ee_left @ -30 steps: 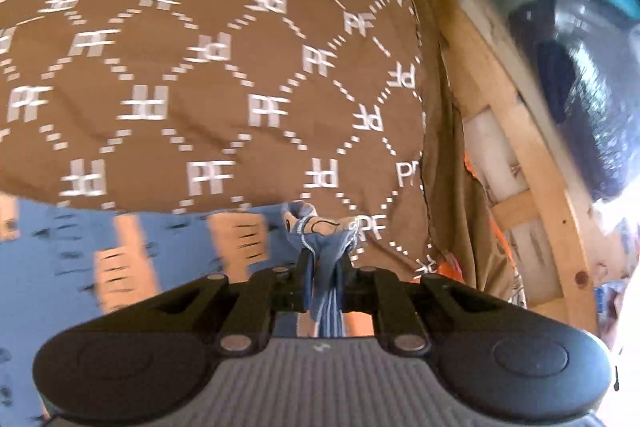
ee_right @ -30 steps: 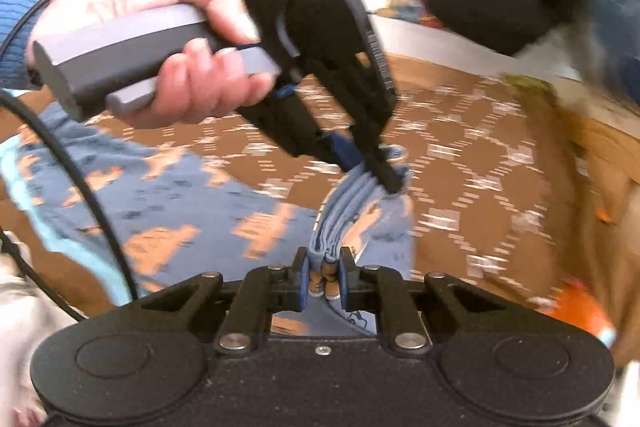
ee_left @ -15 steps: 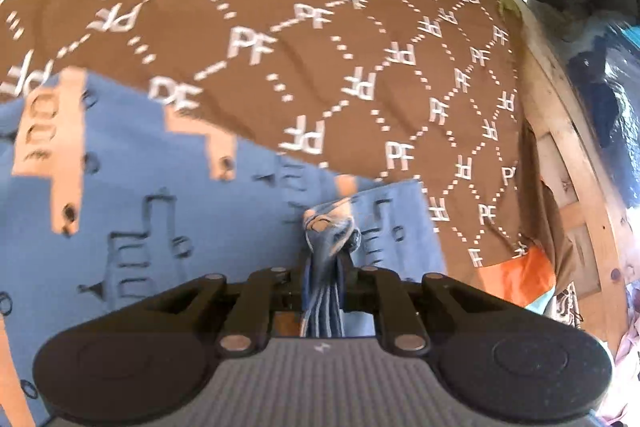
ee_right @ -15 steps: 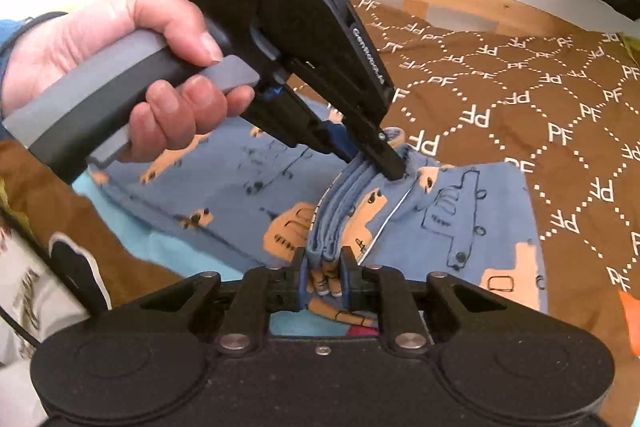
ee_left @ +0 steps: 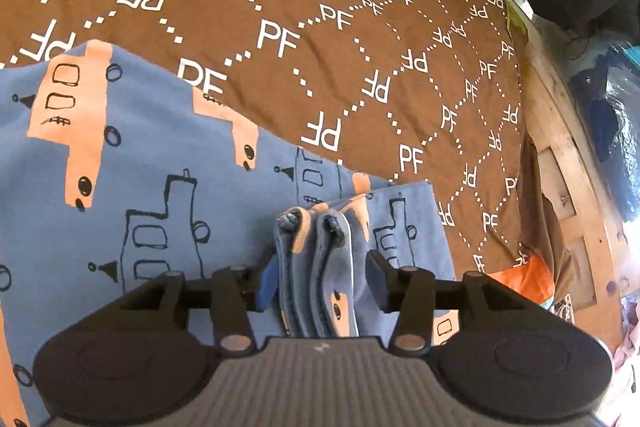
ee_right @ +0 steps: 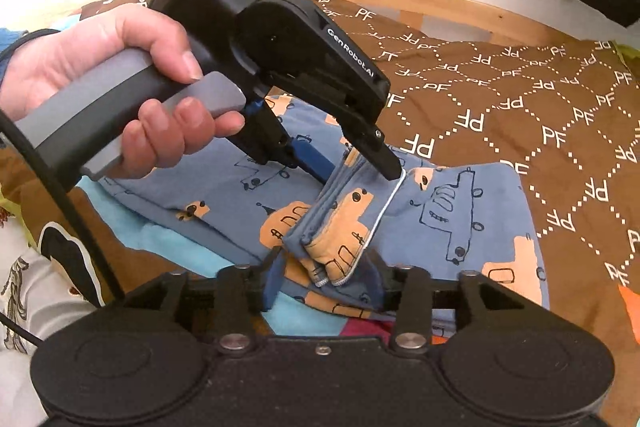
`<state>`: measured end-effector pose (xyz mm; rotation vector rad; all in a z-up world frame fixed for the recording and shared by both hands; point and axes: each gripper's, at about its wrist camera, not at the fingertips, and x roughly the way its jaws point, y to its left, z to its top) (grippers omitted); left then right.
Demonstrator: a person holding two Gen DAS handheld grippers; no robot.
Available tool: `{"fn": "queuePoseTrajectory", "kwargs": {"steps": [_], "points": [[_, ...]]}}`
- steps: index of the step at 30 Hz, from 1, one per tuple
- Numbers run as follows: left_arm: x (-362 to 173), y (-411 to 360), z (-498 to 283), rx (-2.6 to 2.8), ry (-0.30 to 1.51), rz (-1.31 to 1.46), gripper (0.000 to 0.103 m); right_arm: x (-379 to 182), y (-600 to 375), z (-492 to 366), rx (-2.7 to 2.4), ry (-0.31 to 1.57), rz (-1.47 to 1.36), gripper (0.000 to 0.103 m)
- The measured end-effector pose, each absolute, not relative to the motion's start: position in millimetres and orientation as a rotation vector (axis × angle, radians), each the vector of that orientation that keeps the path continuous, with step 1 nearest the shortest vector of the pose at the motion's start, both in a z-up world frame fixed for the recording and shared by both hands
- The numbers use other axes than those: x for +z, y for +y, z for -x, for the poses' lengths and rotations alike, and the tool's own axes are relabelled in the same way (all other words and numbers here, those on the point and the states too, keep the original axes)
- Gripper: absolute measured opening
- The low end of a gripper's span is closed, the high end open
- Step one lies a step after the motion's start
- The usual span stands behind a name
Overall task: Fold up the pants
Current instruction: 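Hold the pant edge with the left tool while the right tool releases and withdraws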
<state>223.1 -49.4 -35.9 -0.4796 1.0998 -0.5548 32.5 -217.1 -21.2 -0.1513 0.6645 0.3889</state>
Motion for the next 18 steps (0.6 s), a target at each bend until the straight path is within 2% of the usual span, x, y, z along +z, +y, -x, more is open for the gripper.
{"fn": "queuePoseTrajectory", "kwargs": {"steps": [2,9,11,14,15,16,17,18], "points": [[-35.2,-51.6,-222.6,-0.557,1.097,0.471,0.057,-20.8,-217.4,-31.8,0.388,0.663,0.143,0.059],[-34.8,-54.9,-222.7,-0.555,1.099,0.449,0.059,-21.5,-217.0,-31.0,0.393,0.647,0.15,0.057],[-34.9,-54.4,-223.0,-0.554,1.101,0.451,0.059,-21.9,-215.4,-30.1,0.389,0.64,0.168,0.047],[-34.4,-55.7,-223.9,-0.542,1.103,0.439,0.051,-21.9,-212.6,-27.2,0.39,0.631,0.2,0.034],[-34.1,-56.4,-223.8,-0.539,1.101,0.426,0.044,-21.5,-211.3,-26.5,0.382,0.627,0.215,0.031],[-33.4,-57.3,-223.4,-0.531,1.098,0.407,0.036,-21.1,-210.6,-25.7,0.372,0.621,0.229,0.022],[-32.9,-58.3,-223.5,-0.521,1.097,0.387,0.032,-20.5,-210.9,-25.6,0.364,0.617,0.236,0.018],[-32.6,-58.9,-223.0,-0.514,1.094,0.371,0.025,-19.8,-211.3,-25.8,0.361,0.617,0.236,0.018]]}}
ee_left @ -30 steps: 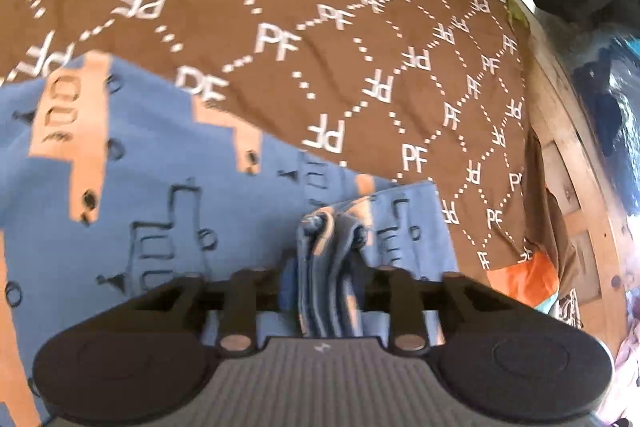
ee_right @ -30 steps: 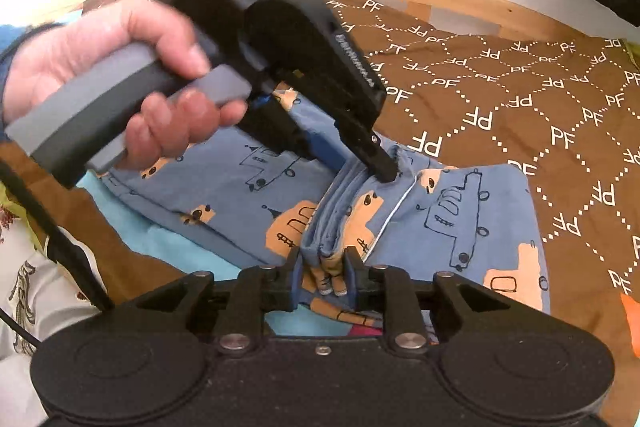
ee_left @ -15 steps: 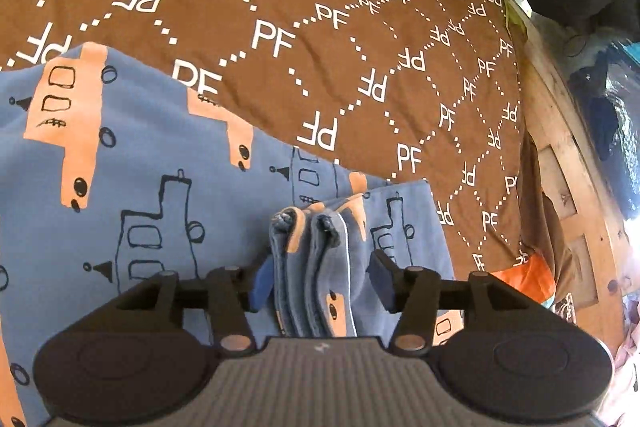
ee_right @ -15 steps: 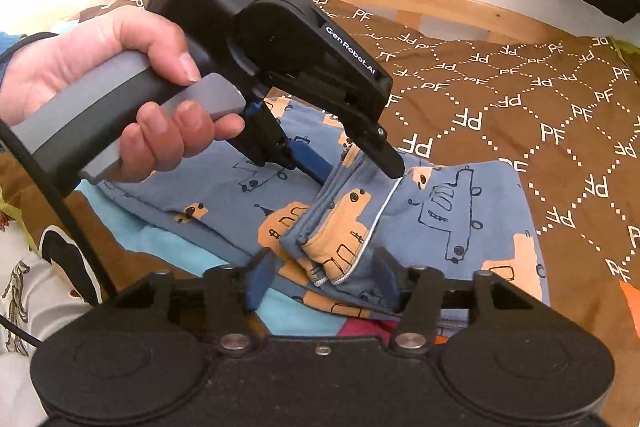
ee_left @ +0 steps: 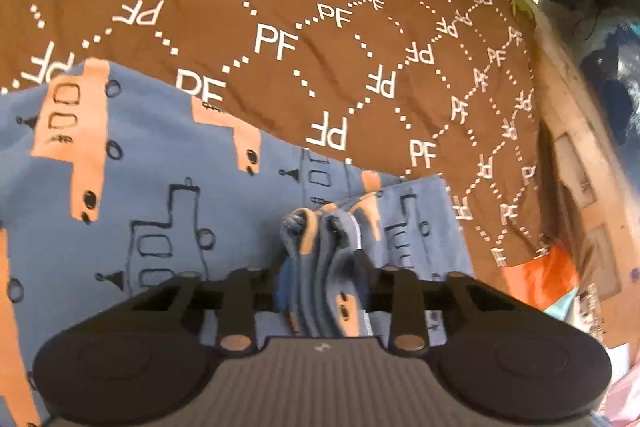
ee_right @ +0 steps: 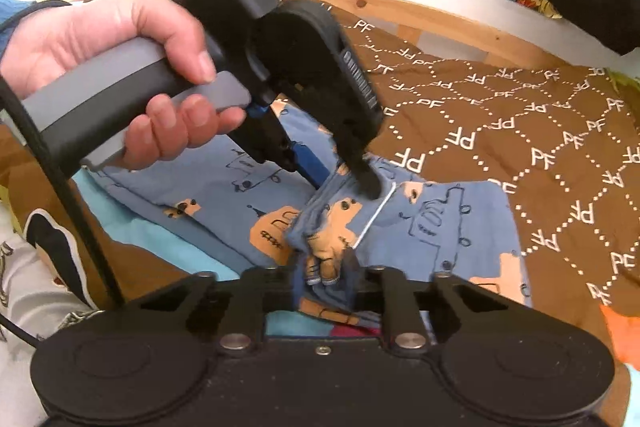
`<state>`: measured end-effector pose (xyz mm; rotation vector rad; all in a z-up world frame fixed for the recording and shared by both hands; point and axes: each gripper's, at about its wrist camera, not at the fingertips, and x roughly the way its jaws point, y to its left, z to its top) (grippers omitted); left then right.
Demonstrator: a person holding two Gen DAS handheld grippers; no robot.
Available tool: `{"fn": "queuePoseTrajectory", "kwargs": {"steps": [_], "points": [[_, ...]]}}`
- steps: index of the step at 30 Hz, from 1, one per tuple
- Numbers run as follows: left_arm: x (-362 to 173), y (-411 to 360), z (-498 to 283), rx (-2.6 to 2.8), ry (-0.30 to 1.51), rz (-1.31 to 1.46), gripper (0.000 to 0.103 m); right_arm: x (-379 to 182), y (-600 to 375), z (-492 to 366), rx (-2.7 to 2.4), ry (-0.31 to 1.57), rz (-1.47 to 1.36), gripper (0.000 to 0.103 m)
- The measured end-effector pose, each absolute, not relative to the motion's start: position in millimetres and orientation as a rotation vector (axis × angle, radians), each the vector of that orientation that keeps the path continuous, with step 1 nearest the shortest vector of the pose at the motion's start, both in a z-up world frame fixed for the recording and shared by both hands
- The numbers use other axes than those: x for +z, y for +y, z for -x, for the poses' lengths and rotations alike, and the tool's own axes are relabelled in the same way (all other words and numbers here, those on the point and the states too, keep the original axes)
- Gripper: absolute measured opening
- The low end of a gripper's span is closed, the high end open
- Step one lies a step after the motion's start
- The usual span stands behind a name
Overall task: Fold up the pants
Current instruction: 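Hold the pant edge with the left tool while the right tool releases and withdraws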
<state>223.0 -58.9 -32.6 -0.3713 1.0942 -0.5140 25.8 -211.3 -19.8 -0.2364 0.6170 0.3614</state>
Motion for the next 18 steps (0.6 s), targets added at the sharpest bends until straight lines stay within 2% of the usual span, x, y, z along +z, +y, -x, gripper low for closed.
{"fn": "queuePoseTrajectory", "kwargs": {"steps": [1,4,18], "points": [[-33,-59,-222,-0.518,1.092,0.369,0.016,-20,-212,-26,0.362,0.621,0.236,0.016],[-33,-56,-221,-0.526,1.093,0.396,0.011,-17,-209,-26,0.356,0.622,0.257,0.015],[-18,-20,-217,-0.574,1.029,0.439,0.009,4,-195,-26,0.397,0.605,0.212,0.014]]}}
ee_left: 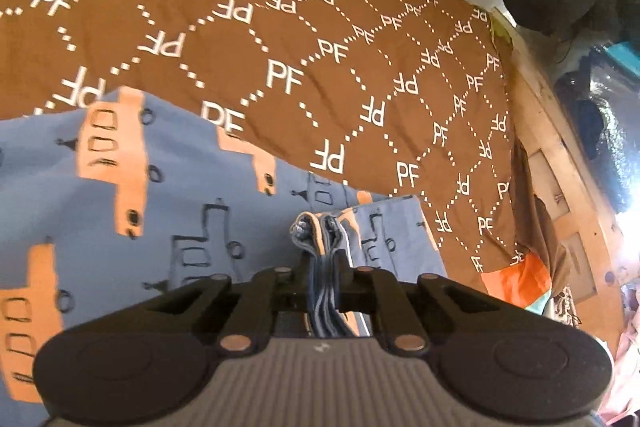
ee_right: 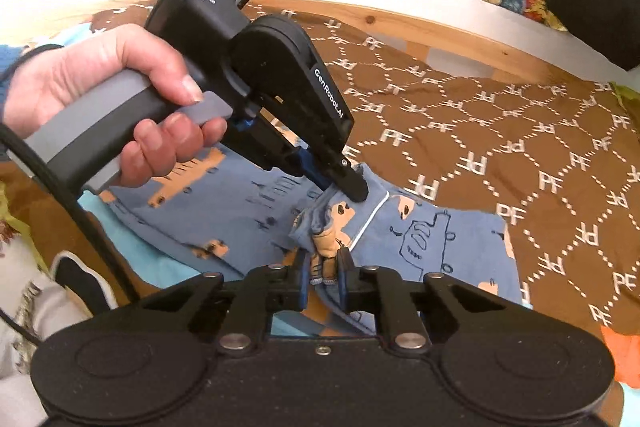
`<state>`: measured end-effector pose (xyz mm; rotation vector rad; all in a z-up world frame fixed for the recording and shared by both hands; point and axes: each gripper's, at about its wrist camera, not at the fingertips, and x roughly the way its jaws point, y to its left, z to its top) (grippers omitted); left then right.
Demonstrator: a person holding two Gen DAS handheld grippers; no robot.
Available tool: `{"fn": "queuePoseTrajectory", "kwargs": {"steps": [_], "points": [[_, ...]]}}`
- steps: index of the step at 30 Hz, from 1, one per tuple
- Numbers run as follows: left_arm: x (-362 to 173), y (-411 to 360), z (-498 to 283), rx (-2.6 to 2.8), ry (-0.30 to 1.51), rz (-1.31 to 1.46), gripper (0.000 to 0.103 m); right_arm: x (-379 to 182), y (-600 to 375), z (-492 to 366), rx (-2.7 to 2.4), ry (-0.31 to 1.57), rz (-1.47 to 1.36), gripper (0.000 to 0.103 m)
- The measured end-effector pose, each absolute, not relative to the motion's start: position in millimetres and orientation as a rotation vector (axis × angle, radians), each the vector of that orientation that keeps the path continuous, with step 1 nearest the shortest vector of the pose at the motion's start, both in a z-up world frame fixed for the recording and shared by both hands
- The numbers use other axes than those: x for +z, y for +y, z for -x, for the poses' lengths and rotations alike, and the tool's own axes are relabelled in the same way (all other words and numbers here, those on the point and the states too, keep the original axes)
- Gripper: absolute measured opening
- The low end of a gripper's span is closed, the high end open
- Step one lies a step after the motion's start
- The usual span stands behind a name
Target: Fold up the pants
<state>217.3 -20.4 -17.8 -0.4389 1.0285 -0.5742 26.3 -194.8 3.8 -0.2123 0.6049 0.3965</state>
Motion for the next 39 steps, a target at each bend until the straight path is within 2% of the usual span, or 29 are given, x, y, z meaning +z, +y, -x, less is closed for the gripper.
{"fn": "queuePoseTrajectory", "kwargs": {"steps": [18,20,22,23,24,25,26,28,30,31,33,36,39], "points": [[-10,43,-206,-0.454,1.049,0.265,0.01,4,-120,-40,0.592,0.692,0.234,0.014],[-16,41,-206,-0.447,1.043,0.233,0.011,-3,-115,-44,0.596,0.717,0.233,0.018],[-21,40,-203,-0.441,1.034,0.218,0.019,-8,-117,-45,0.608,0.73,0.219,0.023],[-21,42,-200,-0.441,1.026,0.226,0.02,-7,-120,-44,0.616,0.724,0.203,0.028],[-20,44,-198,-0.438,1.022,0.239,0.026,-4,-126,-42,0.626,0.719,0.19,0.033],[-18,47,-195,-0.427,1.02,0.245,0.036,0,-132,-40,0.631,0.712,0.184,0.045],[-15,50,-191,-0.409,1.011,0.239,0.042,5,-140,-38,0.632,0.693,0.183,0.051],[-5,51,-181,-0.343,0.971,0.206,0.066,18,-161,-35,0.596,0.63,0.207,0.053],[0,45,-172,-0.283,0.928,0.156,0.071,23,-181,-46,0.48,0.592,0.263,0.056],[1,39,-168,-0.27,0.91,0.128,0.073,22,-190,-56,0.415,0.584,0.286,0.061],[-2,24,-163,-0.247,0.89,0.076,0.077,15,-208,-84,0.313,0.592,0.304,0.063],[-15,8,-162,-0.178,0.906,0.018,0.08,-5,-226,-124,0.249,0.612,0.329,0.071],[-20,11,-158,-0.166,0.864,0.028,0.083,-33,-235,-152,0.207,0.661,0.41,0.074]]}}
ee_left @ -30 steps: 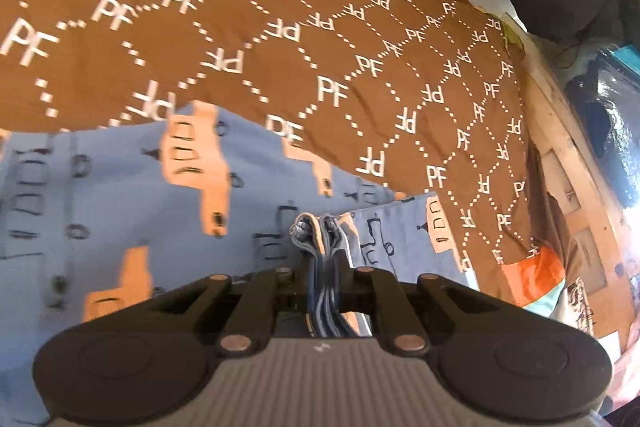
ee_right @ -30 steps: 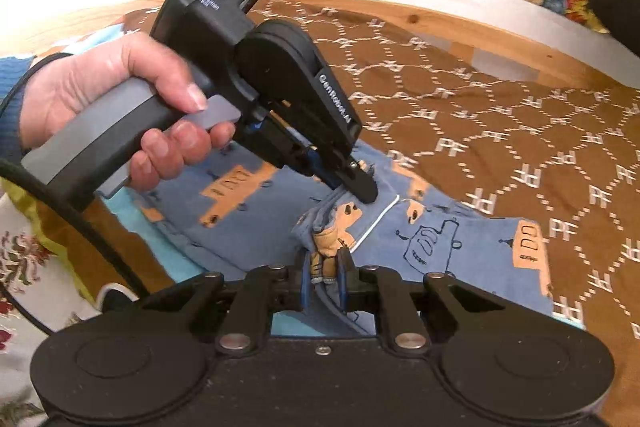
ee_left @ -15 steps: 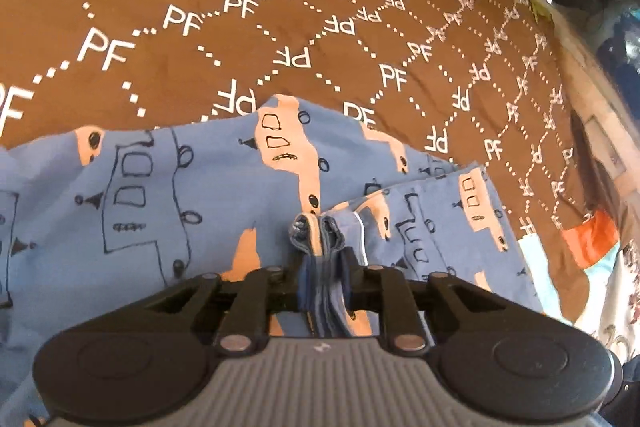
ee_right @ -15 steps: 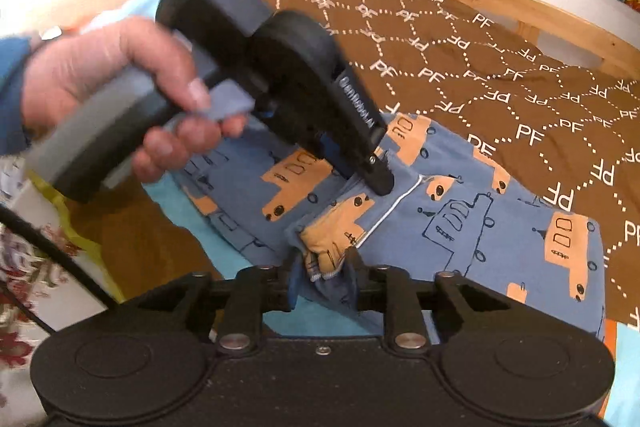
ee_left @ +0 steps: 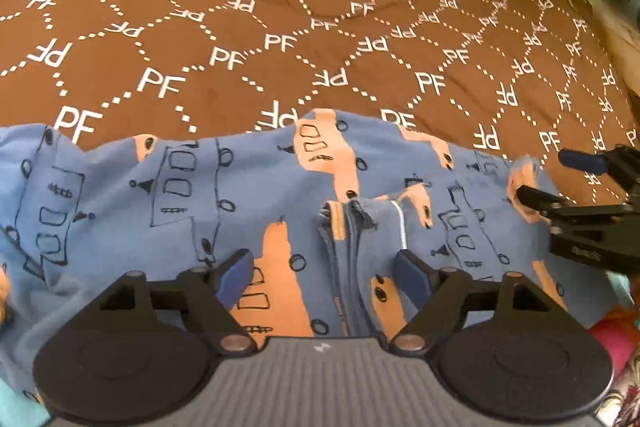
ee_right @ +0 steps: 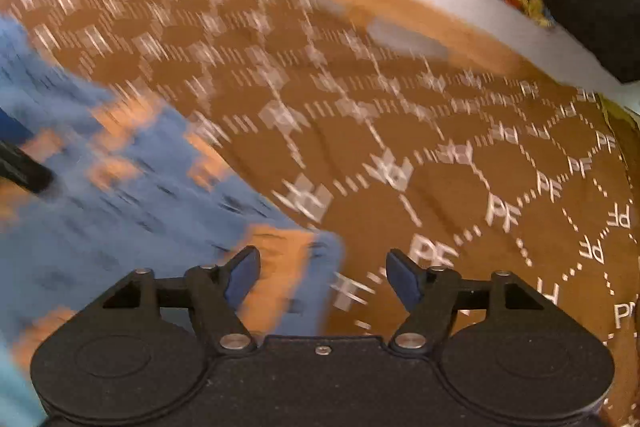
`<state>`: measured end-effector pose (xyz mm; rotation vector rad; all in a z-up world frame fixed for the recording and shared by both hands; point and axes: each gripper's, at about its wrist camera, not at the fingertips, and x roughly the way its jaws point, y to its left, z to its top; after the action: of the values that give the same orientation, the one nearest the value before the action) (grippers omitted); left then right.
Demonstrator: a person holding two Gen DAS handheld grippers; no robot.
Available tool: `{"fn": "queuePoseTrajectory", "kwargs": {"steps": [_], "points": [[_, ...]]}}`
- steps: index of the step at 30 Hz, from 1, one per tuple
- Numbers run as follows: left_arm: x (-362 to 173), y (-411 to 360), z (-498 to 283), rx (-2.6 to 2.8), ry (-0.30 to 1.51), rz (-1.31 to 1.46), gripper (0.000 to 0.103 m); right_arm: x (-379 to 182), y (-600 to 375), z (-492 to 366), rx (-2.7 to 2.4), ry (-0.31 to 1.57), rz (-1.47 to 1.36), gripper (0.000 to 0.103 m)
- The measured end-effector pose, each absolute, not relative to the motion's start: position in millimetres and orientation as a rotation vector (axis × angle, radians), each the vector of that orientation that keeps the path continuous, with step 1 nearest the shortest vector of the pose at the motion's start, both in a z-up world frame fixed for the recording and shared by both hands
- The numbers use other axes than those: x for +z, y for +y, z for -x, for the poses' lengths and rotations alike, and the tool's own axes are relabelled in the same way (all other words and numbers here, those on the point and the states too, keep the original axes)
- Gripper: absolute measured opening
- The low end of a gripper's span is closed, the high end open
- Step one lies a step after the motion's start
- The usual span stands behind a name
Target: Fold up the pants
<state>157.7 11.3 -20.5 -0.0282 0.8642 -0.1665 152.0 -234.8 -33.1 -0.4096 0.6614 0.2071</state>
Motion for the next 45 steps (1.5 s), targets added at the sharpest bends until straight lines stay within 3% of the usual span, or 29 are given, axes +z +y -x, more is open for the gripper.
{"fn": "queuePoseTrajectory", "kwargs": {"steps": [1,2,5,7,10,16,24,26,29,31,32,34,36,42,45], "points": [[-21,14,-156,-0.165,0.858,0.027,0.083,-36,-241,-155,0.2,0.656,0.393,0.082],[-21,17,-154,-0.163,0.854,0.028,0.083,-35,-247,-157,0.182,0.657,0.368,0.083],[-13,29,-142,-0.13,0.835,0.079,0.085,-22,-254,-145,0.154,0.636,0.345,0.076],[-8,37,-126,-0.125,0.786,0.146,0.095,-7,-253,-125,0.233,0.621,0.287,0.077],[-10,37,-102,-0.114,0.767,0.157,0.096,2,-236,-94,0.379,0.632,0.288,0.083],[-31,10,-80,-0.075,0.739,-0.082,0.096,-27,-205,-71,0.413,0.647,0.402,0.085],[2,53,-49,0.099,0.632,0.068,0.097,-18,-212,-67,0.425,0.579,0.305,0.092],[7,76,-40,0.195,0.605,0.132,0.093,-18,-209,-64,0.44,0.569,0.292,0.092],[13,111,-37,0.272,0.567,0.22,0.075,-13,-202,-64,0.46,0.542,0.301,0.092],[17,127,-46,0.276,0.568,0.227,0.056,-8,-192,-71,0.483,0.533,0.295,0.092],[19,130,-49,0.284,0.559,0.21,0.052,-6,-187,-76,0.499,0.527,0.299,0.092],[23,134,-60,0.307,0.559,0.152,0.028,-5,-171,-87,0.512,0.497,0.322,0.092],[20,137,-74,0.335,0.594,0.086,0.027,-8,-155,-105,0.516,0.497,0.337,0.093],[11,138,-77,0.322,0.569,0.066,0.035,-30,-128,-140,0.519,0.572,0.399,0.092],[11,139,-75,0.29,0.574,0.097,0.049,-18,-131,-141,0.52,0.517,0.36,0.087]]}}
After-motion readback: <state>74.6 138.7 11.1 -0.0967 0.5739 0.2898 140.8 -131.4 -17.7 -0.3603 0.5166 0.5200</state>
